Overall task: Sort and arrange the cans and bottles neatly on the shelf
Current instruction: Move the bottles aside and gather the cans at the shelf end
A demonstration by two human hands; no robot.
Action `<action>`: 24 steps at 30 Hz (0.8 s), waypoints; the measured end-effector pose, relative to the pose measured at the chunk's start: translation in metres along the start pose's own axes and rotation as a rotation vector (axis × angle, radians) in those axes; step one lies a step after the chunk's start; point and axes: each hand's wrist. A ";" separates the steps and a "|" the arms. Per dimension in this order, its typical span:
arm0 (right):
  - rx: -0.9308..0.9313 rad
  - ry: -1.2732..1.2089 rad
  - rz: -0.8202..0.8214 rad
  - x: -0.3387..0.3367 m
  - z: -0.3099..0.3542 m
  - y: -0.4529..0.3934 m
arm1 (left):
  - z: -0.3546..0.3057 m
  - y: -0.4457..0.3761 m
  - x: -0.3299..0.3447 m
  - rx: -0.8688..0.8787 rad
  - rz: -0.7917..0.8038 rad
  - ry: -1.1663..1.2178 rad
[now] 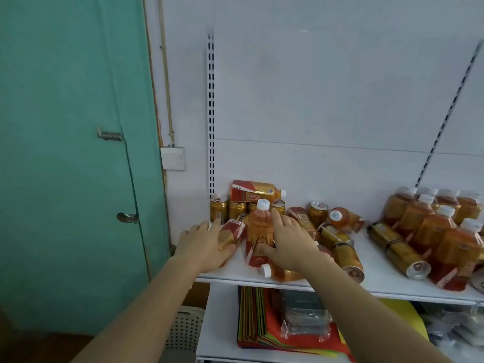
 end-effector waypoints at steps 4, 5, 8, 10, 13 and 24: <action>0.100 -0.128 0.003 0.011 -0.002 -0.021 | 0.005 -0.019 0.027 0.040 0.077 0.066; 0.110 -0.157 0.006 0.014 -0.003 -0.027 | 0.006 -0.023 0.033 0.058 0.097 0.077; 0.114 -0.210 -0.009 0.021 -0.003 -0.034 | 0.009 -0.030 0.048 0.103 0.139 0.082; 0.130 -0.241 -0.020 0.025 -0.005 -0.036 | 0.010 -0.032 0.055 0.106 0.132 0.107; 0.137 -0.291 -0.032 0.028 -0.009 -0.038 | 0.013 -0.031 0.054 0.116 0.081 0.122; 0.067 -0.332 -0.034 0.024 -0.004 -0.043 | 0.037 -0.053 -0.040 0.242 -0.123 0.171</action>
Point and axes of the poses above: each hand's wrist, its own y-axis away from the middle knuckle, its own x-axis out of the palm, z = x × y, and after that the axes turned 8 degrees about -y, right-handed
